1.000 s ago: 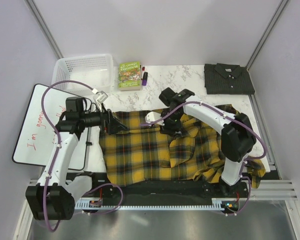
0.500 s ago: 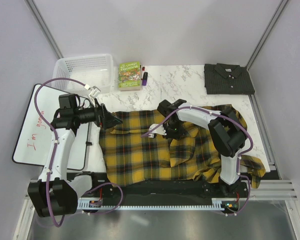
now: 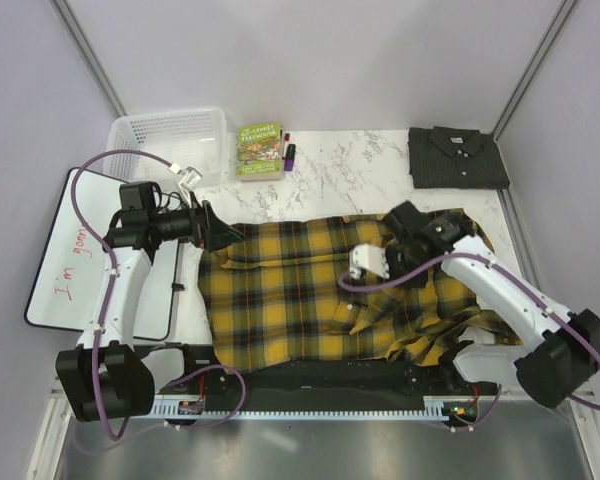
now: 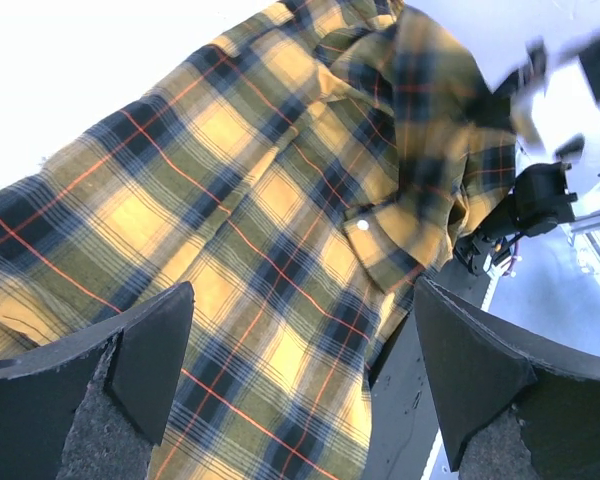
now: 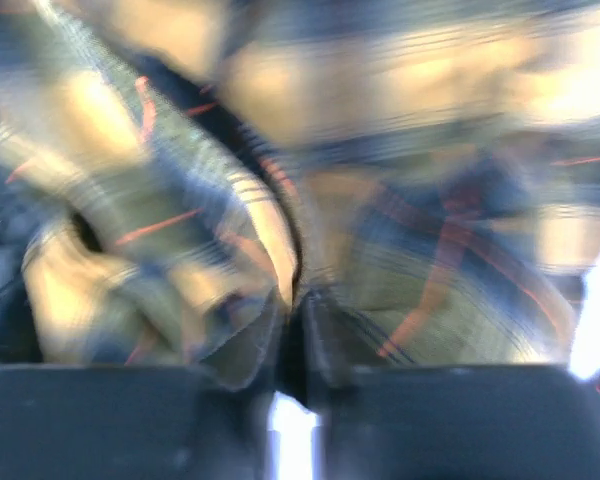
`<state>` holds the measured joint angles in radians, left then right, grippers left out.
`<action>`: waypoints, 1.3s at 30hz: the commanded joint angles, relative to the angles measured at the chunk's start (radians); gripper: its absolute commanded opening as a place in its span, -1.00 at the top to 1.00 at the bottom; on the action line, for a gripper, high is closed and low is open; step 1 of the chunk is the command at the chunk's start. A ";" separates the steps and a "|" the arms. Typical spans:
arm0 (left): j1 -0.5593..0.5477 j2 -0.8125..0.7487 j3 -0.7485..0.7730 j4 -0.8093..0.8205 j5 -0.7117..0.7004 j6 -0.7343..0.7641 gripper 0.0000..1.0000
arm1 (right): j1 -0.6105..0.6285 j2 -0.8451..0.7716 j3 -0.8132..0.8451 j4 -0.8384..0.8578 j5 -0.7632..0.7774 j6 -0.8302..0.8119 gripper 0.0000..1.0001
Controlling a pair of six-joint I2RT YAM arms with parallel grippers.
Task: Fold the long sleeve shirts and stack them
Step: Fold the shirt
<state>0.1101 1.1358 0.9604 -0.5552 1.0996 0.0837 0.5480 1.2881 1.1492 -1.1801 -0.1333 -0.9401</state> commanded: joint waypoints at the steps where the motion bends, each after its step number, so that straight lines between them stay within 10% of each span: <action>1: 0.003 0.022 0.041 0.061 -0.009 0.011 -0.94 | 0.044 -0.071 -0.172 -0.243 -0.023 -0.104 0.03; 14: 0.002 0.039 0.035 0.061 -0.015 0.034 -0.94 | 0.132 0.101 0.150 -0.259 -0.215 -0.033 -0.43; 39: 0.000 -0.002 0.021 0.063 -0.012 0.047 -0.99 | 0.128 0.539 0.075 0.231 -0.226 0.304 -0.33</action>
<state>0.1101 1.1545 0.9688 -0.5209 1.0760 0.0975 0.6769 1.8038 1.2285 -1.0012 -0.3256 -0.6693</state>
